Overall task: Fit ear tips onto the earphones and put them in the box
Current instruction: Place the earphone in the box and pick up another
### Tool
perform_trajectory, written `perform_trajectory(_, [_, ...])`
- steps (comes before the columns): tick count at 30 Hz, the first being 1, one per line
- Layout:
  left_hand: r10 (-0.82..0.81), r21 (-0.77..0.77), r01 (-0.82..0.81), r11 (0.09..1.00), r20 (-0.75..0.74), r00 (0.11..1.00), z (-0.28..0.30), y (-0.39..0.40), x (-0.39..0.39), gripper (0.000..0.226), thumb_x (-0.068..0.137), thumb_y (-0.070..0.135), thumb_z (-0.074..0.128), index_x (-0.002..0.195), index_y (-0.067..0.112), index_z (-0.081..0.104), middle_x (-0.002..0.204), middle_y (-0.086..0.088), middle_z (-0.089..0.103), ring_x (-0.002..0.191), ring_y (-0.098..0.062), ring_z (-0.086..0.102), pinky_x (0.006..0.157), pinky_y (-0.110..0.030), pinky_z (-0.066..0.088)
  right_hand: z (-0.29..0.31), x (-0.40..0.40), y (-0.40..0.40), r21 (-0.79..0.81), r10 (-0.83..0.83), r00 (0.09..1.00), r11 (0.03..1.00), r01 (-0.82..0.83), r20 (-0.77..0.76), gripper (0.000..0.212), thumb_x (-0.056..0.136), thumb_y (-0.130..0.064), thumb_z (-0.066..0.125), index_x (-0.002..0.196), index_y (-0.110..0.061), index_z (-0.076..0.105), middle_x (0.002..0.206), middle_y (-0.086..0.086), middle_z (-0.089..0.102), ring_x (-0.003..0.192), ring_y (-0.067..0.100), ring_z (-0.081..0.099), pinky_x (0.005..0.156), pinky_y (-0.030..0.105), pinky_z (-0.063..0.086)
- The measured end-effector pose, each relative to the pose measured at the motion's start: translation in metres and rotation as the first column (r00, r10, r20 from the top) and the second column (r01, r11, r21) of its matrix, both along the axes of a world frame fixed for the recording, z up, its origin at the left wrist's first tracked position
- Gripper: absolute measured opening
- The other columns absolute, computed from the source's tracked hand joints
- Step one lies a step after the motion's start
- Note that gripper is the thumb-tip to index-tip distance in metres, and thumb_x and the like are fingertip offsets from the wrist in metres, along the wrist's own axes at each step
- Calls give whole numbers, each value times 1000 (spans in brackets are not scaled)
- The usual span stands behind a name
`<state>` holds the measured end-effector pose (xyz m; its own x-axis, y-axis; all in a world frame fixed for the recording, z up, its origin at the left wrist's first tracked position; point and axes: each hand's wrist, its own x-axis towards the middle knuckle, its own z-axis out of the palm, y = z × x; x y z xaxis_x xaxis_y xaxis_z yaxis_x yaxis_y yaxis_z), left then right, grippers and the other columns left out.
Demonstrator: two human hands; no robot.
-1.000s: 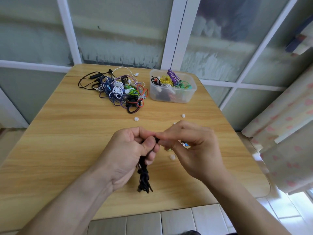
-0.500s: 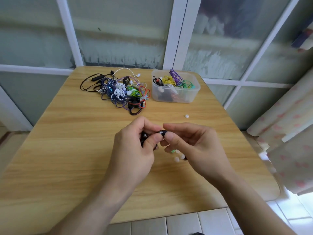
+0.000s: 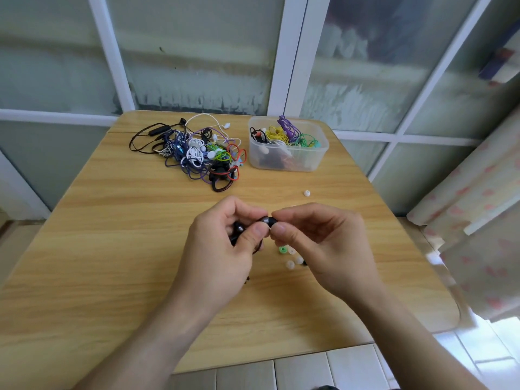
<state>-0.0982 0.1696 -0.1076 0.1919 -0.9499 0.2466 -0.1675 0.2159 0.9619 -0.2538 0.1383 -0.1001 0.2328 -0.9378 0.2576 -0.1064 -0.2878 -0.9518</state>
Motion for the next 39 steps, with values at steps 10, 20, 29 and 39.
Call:
perform_trajectory(10, [-47,27,49,998,-67,997,-3,-4,4,13,83,-1,69,87,11,67,75,-4,72,61,-16,67,63,-27,56,1,6,3,119,27,998,992,-33,49,8,88,-4,68,93,-6,73,73,6,73,61,9,65,55,17,48])
perform_trajectory(20, [-107,170,118,978,-68,992,-4,-7,10,31,90,-8,56,106,16,65,90,-3,73,82,-12,70,80,-27,56,1,-43,-28,-133,-269,778,963,236,-568,30,96,-7,51,95,-29,72,90,-18,68,82,0,64,63,9,44])
perform_trajectory(29, [-146,206,124,971,94,985,-5,-7,14,34,95,-7,41,108,19,59,93,-3,70,80,-14,70,75,-28,56,-4,-47,-31,-80,-110,558,994,79,-822,17,91,-21,59,95,-34,70,96,-16,51,90,1,48,63,5,31])
perform_trajectory(39, [-113,367,57,928,132,985,-1,-7,15,23,80,-1,51,93,18,48,59,-1,67,43,-9,49,54,-31,37,-7,-39,-33,-106,-118,531,993,53,-839,3,87,-26,67,84,-28,66,89,-11,54,76,-2,45,61,8,34])
